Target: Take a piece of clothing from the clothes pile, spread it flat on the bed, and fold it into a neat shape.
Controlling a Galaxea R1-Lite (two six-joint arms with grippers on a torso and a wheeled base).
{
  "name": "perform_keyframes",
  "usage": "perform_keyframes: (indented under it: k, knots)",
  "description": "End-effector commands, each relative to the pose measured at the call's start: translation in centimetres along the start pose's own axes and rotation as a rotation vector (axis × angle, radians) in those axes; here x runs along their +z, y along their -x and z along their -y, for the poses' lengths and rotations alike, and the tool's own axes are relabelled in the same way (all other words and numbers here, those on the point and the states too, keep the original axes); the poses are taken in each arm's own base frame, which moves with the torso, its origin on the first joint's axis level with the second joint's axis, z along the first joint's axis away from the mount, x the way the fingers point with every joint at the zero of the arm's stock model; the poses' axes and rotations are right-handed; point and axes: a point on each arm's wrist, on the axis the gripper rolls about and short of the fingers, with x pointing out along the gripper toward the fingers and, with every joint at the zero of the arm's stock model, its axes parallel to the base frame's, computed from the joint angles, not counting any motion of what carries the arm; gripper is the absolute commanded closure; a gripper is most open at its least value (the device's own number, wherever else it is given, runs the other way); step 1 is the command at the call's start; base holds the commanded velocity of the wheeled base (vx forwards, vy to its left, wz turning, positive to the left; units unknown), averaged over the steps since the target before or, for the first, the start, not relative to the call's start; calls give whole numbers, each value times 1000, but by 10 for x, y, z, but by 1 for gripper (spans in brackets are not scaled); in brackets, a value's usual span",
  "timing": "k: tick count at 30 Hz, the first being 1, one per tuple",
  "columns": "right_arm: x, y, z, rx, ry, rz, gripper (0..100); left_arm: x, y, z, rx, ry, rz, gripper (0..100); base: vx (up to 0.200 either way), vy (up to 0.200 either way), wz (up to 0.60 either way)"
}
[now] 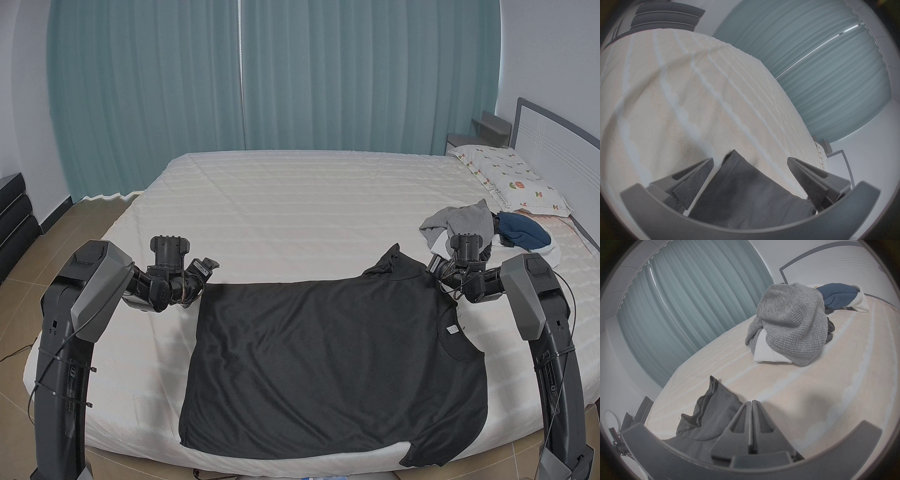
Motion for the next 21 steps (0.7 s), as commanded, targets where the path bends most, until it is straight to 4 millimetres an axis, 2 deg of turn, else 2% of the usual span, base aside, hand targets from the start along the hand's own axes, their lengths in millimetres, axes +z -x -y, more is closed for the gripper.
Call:
perform_keyframes:
  k: [1,5,6,21]
  knots:
    - [2,1,-2,4,0,6,100,-7,-6,-1,0,-7,-12,0,0,0,0]
    - [3,2,-3,3,0,6,100,-9,-10,-1,-1,-31,-11,0,0,0,0]
    - [3,2,-3,3,0,6,100,-9,-10,-1,-1,-31,-11,100,0,0,0]
    - [10,7,-15,32,-44,34,100,-1,-10,-5,43,-25,76,100,0,0,0]
